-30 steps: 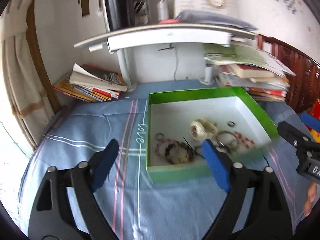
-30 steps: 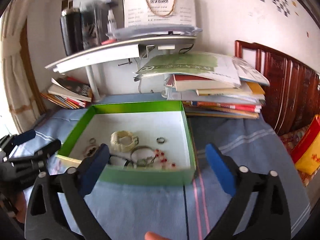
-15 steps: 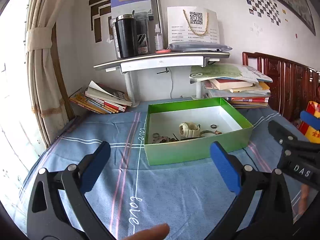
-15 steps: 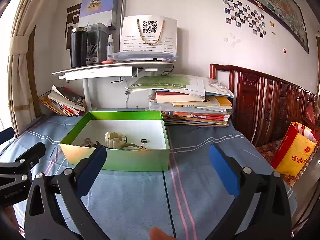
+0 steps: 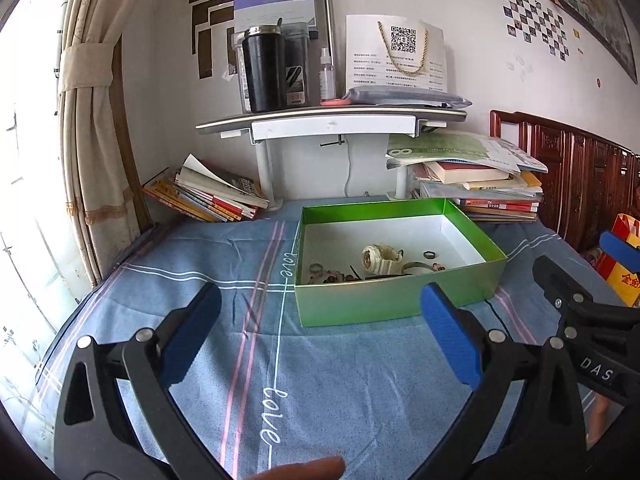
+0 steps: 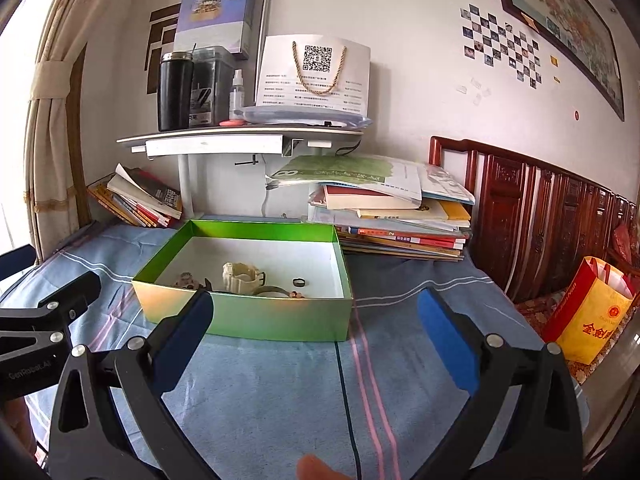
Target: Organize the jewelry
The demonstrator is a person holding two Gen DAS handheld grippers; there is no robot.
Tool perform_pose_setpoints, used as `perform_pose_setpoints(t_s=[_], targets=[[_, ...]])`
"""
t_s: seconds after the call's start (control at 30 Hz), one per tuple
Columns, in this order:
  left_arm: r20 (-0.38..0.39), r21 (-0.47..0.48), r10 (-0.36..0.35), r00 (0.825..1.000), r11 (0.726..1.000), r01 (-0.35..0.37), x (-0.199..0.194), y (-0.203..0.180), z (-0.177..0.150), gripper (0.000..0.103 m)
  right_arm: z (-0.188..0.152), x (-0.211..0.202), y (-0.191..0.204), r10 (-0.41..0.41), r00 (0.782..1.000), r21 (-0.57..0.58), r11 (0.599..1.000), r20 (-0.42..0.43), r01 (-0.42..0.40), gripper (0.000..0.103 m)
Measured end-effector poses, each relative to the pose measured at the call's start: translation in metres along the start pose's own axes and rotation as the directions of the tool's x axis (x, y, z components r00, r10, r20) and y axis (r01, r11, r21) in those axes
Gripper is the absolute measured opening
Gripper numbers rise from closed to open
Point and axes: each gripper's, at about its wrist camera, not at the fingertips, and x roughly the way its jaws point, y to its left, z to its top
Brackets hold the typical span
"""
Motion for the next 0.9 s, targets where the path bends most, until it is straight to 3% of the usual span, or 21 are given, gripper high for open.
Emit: perform_pose_setpoints(t_s=[0.9], targets=[[-0.021,-0.002,0.002,1.000,1.000,-0.002,0.0049,0.0020,-0.0013,0.099,-0.0031,0.0039,0.0010,0.002,1.000,0.001,1.000,-0.017,-0.002,0.100]])
